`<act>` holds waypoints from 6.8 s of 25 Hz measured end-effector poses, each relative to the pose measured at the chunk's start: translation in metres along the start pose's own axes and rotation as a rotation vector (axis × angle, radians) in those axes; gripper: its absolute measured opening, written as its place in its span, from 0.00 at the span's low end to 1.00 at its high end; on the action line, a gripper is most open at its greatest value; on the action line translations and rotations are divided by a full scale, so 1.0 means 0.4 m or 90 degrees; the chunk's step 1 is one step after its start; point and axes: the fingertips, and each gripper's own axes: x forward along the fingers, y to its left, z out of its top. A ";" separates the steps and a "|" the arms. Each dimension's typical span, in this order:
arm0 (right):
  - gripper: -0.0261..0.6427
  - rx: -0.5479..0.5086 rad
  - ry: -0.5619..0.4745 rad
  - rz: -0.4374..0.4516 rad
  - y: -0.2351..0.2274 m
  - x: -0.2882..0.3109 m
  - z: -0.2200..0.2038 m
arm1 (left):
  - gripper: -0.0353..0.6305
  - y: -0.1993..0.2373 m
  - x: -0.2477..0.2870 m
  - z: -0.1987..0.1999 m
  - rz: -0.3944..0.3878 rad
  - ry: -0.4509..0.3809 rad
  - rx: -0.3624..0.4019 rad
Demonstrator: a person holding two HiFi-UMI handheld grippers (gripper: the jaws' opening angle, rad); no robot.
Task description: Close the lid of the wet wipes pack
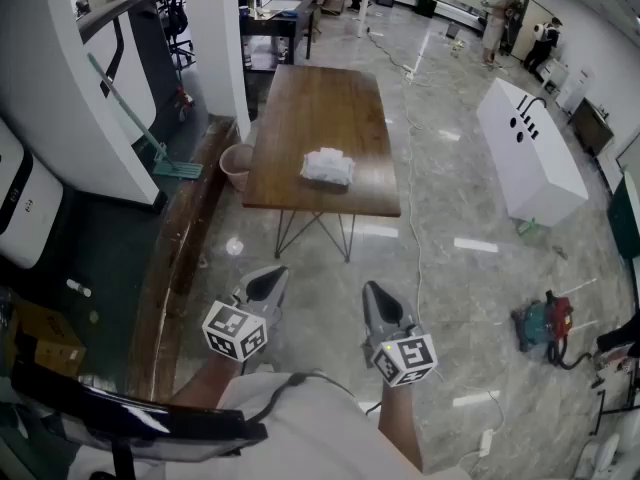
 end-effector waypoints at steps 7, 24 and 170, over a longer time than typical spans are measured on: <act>0.05 0.002 0.002 0.015 -0.030 -0.022 -0.009 | 0.06 -0.034 0.022 -0.012 0.009 0.004 0.007; 0.05 0.048 0.002 0.033 -0.186 -0.165 -0.051 | 0.06 -0.163 0.092 -0.107 0.039 0.035 -0.044; 0.44 0.236 0.475 0.356 -0.855 1.461 -0.559 | 0.21 0.805 1.151 -0.341 0.057 0.315 -0.161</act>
